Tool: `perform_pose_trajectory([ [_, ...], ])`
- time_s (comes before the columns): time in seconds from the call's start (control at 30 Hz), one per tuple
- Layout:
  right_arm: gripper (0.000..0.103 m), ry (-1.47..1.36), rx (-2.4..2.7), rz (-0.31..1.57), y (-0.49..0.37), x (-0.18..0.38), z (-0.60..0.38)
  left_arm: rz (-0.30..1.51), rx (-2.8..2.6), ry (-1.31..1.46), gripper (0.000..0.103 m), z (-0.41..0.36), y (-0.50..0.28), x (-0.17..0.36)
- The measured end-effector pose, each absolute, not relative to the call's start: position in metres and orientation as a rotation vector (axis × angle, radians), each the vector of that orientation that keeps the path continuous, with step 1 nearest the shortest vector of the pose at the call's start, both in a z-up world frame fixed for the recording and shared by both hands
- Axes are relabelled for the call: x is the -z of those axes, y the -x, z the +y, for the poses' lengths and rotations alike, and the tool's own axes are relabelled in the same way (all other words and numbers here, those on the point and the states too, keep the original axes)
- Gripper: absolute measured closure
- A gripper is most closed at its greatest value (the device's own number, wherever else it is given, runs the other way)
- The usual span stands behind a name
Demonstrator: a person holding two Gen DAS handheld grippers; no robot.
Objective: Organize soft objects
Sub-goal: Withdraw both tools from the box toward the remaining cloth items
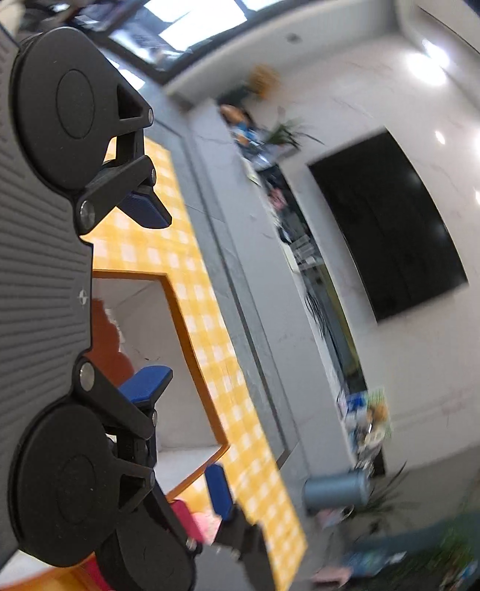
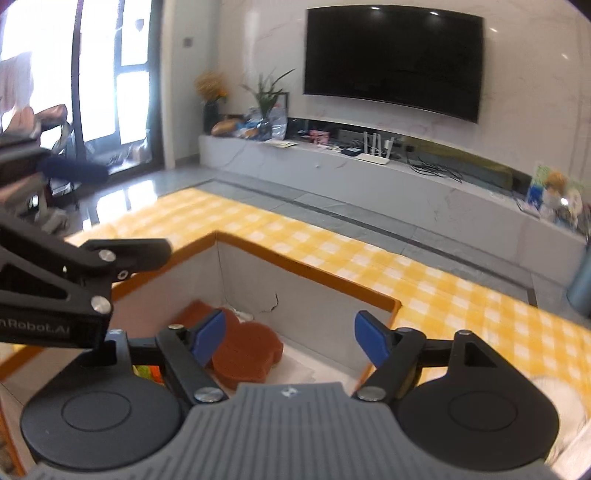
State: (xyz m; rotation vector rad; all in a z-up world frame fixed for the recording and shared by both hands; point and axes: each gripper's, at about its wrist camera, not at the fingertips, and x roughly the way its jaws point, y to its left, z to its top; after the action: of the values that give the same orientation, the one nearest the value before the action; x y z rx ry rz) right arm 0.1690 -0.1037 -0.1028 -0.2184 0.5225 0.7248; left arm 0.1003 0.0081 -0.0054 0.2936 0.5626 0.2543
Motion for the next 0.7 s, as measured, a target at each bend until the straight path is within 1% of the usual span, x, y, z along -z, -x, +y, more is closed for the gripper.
perform_pose_trajectory([
  [0.1,0.024,0.193,-0.672,0.516,-0.162,0.097,-0.112,0.574,-0.296,-0.196,0.004,0.02,-0.101,0.004],
  [0.2,0.021,0.19,-0.642,0.52,-0.156,0.091,-0.12,0.577,-0.295,-0.105,0.004,0.033,-0.086,-0.001],
  [0.23,0.02,0.19,-0.629,0.52,-0.153,0.089,-0.123,0.567,-0.309,-0.084,0.004,0.036,-0.083,-0.002],
  [0.27,0.017,0.189,-0.613,0.523,-0.151,0.087,-0.127,0.546,-0.336,-0.061,0.004,0.038,-0.078,-0.004],
  [0.33,0.016,0.173,-0.587,0.524,-0.144,0.086,-0.137,0.487,-0.369,-0.011,0.005,0.04,-0.068,-0.007],
  [0.4,0.016,0.157,-0.569,0.525,-0.138,0.086,-0.146,0.473,-0.374,0.035,0.005,0.044,-0.065,-0.011],
  [0.6,0.015,0.105,-0.506,0.495,-0.126,0.078,-0.182,0.472,-0.322,0.078,0.005,0.04,-0.057,-0.02],
  [0.7,0.012,0.037,-0.415,0.457,-0.123,0.067,-0.21,0.465,-0.306,0.051,0.004,0.026,-0.052,-0.023],
])
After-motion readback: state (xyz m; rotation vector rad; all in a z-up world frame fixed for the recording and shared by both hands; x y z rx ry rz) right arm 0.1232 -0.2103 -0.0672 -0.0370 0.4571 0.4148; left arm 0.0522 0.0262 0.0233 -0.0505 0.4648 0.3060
